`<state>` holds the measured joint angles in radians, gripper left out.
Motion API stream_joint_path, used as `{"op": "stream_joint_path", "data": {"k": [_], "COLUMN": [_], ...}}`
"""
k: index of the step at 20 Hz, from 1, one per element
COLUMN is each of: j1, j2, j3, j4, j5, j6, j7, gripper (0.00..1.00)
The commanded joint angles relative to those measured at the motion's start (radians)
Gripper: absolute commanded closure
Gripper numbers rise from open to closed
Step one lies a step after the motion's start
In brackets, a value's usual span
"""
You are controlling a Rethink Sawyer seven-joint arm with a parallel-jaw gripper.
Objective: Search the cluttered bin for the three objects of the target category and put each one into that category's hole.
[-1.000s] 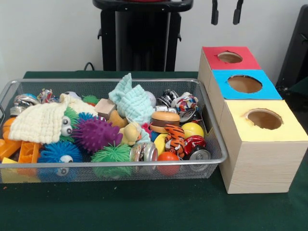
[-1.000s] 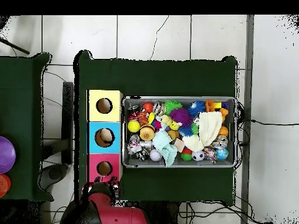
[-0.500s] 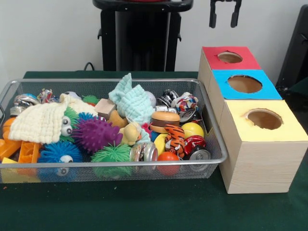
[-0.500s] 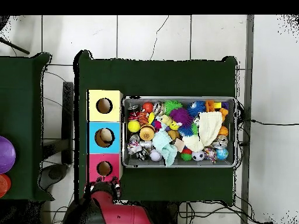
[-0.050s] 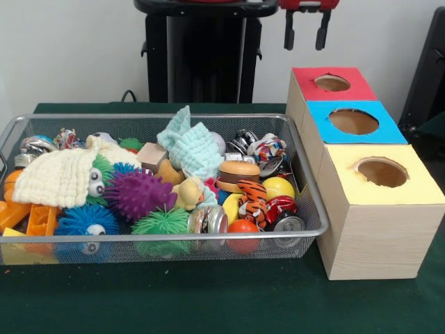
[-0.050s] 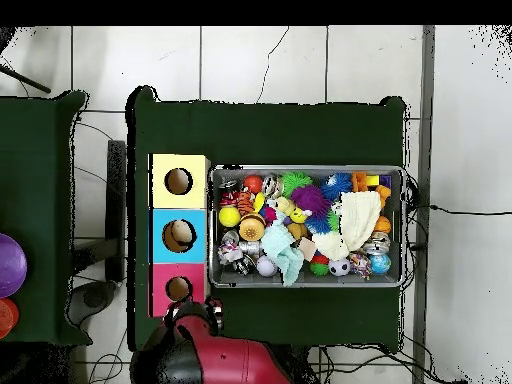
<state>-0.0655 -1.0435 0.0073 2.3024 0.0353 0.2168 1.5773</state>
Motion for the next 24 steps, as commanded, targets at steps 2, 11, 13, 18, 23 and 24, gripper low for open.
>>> {"op": "stream_joint_path", "data": {"k": [2,11,13,18,23,24], "j1": [-0.068,-0.093,-0.105,-0.122,-0.197,-0.204], "j2": [0.092,0.055,0.046,0.021,0.041,0.049], "j3": [0.047,0.069,0.078,0.091,0.13,0.134], "j4": [-0.138,-0.184,-0.196,-0.225,-0.245,-0.251], "j5": [-0.096,-0.133,-0.134,-0.135,-0.164,-0.169], "j6": [-0.017,0.057,0.08,0.146,0.143,0.138], "j7": [0.041,0.016,0.007,-0.005,-0.058,-0.061], "gripper": [0.0,0.0,0.0,0.0,0.0,0.0]}}
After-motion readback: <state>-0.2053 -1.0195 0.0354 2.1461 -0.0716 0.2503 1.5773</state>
